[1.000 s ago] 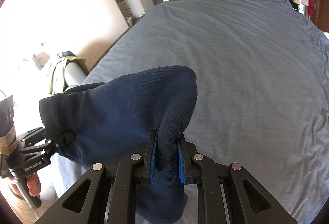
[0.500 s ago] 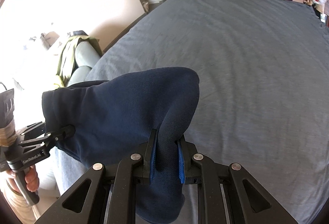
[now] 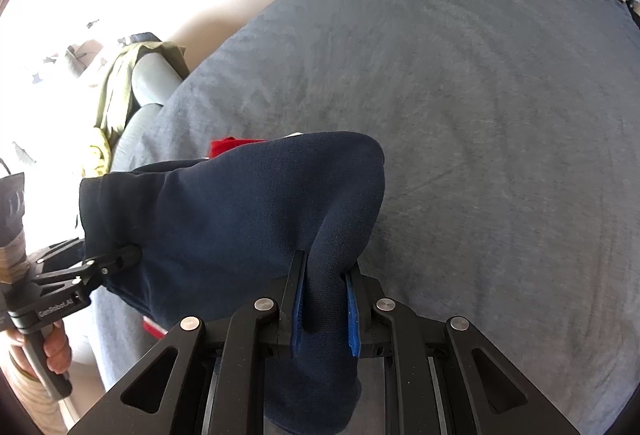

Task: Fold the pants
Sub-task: 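Carry the sweatpants with both tools onto the red-and-white garment stack, then lower the sweatpants onto the stack and open both tools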

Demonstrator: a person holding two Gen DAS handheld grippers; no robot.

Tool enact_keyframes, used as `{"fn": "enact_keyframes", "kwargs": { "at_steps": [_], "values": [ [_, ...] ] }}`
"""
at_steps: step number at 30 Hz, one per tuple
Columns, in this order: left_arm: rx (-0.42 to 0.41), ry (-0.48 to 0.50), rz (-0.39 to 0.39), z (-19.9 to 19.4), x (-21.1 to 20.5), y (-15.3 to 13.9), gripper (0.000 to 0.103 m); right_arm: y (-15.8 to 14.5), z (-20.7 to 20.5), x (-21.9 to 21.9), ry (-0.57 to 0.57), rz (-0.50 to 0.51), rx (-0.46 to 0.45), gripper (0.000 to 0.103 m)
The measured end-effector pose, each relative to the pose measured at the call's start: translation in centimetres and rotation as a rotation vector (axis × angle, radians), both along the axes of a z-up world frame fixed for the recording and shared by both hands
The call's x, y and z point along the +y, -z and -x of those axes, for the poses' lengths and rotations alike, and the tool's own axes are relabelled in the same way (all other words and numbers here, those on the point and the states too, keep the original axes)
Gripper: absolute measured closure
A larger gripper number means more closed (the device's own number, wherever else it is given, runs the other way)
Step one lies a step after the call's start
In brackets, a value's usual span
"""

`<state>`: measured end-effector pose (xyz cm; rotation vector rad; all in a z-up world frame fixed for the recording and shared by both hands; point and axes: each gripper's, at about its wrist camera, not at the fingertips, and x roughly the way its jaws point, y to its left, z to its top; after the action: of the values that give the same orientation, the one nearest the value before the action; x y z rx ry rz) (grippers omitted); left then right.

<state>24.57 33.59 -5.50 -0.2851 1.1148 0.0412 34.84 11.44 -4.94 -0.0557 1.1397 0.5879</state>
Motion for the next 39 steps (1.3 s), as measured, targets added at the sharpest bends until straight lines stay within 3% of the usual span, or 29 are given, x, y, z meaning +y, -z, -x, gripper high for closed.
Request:
{"fn": "enact_keyframes", "kwargs": {
  "at_steps": [6,10,11,15,19,24,31,39],
  "values": [
    [0.018,-0.027,0.008,-0.5,0.2,1.2,0.056,1.4,0.1,0.9,-0.007,0.024,-0.009,0.082],
    [0.027,-0.064,0.01,-0.3,1.0,1.7,0.045,1.5,0.9,1.5,-0.004,0.123,-0.062,0.056],
    [0.027,-0.067,0.006,-0.3,1.4,1.8,0.044,1.4,1.1,1.6,-0.005,0.156,-0.087,0.055],
    [0.02,-0.069,-0.014,0.1,1.2,1.3,0.044,0.5,1.9,1.6,0.002,0.202,-0.118,0.055],
    [0.001,-0.065,-0.064,0.7,1.3,-0.1,0.036,-1.5,2.7,1.3,0.018,0.221,-0.152,0.055],
    [-0.018,-0.05,-0.095,1.5,1.3,-2.0,0.036,-3.6,4.1,1.3,-0.005,0.169,-0.167,0.055],
    [-0.084,-0.049,-0.253,2.2,1.2,-4.7,0.036,-2.8,4.8,1.4,-0.002,0.157,-0.145,0.055],
    [-0.116,-0.077,-0.11,-1.4,1.8,-4.0,0.036,-1.9,6.0,1.7,0.014,0.101,-0.125,0.055]
  ]
}}
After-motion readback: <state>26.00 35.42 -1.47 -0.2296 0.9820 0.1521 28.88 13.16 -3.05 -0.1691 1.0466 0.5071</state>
